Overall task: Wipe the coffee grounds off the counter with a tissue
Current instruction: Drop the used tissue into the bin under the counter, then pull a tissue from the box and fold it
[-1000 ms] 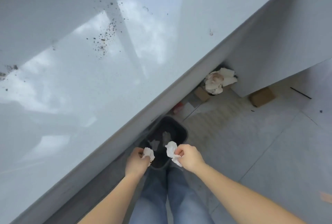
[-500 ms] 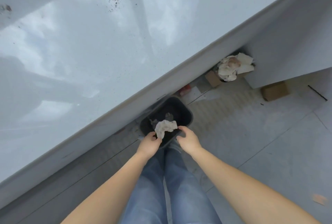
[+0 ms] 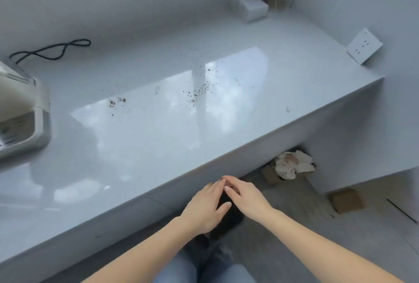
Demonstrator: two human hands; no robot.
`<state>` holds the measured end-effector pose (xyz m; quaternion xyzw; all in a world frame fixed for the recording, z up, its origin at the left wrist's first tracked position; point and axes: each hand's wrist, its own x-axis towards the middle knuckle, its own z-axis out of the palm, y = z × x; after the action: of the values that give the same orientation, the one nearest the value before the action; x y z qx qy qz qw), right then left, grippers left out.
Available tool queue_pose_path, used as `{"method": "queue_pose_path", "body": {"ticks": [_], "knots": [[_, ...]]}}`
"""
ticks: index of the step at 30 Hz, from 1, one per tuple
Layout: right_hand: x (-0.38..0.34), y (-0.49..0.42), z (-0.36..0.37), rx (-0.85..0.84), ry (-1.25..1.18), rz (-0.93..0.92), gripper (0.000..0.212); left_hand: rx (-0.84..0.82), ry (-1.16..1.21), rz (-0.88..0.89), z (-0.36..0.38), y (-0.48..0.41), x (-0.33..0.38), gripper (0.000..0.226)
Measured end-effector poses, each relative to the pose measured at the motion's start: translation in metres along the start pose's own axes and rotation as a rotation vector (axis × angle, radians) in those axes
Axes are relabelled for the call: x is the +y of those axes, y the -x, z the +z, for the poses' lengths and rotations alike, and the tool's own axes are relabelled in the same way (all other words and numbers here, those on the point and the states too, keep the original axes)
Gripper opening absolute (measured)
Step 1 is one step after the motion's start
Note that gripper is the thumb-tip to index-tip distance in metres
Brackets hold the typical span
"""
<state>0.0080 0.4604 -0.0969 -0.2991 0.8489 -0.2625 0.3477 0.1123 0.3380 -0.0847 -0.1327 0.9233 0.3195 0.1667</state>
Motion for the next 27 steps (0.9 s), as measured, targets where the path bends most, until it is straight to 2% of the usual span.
{"method": "queue_pose_path", "body": {"ticks": [3,5,8,11,15,20,27], "knots": [[-0.043,0.018,-0.049,0.202,0.048,-0.212,0.037,0.265,0.002,0.098,-0.049,0.029,0.01,0.066],[-0.073,0.025,-0.074,0.3,0.103,-0.347,0.038,0.456,-0.046,0.097,-0.08,0.05,0.005,0.063],[-0.123,0.014,-0.096,0.38,0.257,-0.544,0.043,0.682,-0.166,-0.024,-0.125,0.081,-0.015,0.065],[-0.186,-0.009,-0.094,0.412,0.347,-0.646,0.05,0.827,-0.162,-0.163,-0.167,0.111,-0.04,0.069],[-0.281,-0.029,-0.056,0.374,0.328,-0.807,0.049,0.975,-0.091,-0.253,-0.208,0.158,-0.072,0.071],[-0.403,-0.032,0.024,0.29,0.283,-1.04,0.053,1.112,-0.127,-0.369,-0.241,0.24,-0.139,0.068],[-0.558,-0.036,0.157,0.2,0.198,-1.237,0.055,1.172,-0.139,-0.577,-0.291,0.357,-0.276,0.072]]}}
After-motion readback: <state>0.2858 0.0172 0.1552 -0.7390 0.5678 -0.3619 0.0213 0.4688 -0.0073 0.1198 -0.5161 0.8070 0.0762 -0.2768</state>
